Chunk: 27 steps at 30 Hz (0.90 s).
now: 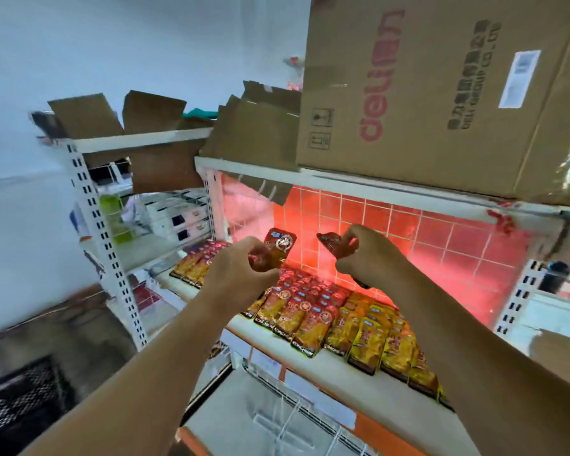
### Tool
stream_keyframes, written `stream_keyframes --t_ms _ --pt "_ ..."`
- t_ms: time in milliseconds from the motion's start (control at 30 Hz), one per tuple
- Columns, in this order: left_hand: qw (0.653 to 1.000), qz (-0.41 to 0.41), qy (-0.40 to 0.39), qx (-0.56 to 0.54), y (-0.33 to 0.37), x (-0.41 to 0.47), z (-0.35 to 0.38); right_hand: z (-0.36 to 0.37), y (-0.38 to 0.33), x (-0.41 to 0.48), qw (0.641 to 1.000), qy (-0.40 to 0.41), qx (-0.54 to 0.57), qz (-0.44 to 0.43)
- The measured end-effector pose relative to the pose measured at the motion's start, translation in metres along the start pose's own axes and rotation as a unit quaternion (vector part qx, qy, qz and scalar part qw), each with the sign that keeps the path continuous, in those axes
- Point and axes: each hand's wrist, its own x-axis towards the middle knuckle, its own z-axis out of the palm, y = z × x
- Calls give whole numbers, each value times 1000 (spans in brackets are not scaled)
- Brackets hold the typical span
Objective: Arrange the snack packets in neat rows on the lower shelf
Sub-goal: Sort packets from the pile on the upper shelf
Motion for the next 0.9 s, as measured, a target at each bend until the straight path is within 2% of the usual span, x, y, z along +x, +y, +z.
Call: stream_keyframes --t_ms 167,333,567,733,900 --pt "999 -29 41 5 -37 10 16 44 24 31 998 -29 46 -10" --pt "997 -62 52 -2 -73 21 42 86 46 57 998 -24 50 -22" --pt "992 -119 32 -16 -129 25 70 139 63 80 999 -31 20 -26" --pt "992 -121 19 -2 -176 43 71 184 52 96 999 -27 -3 -17" --pt "991 -129 0 -46 -243 74 72 237 32 122 999 3 -46 -2"
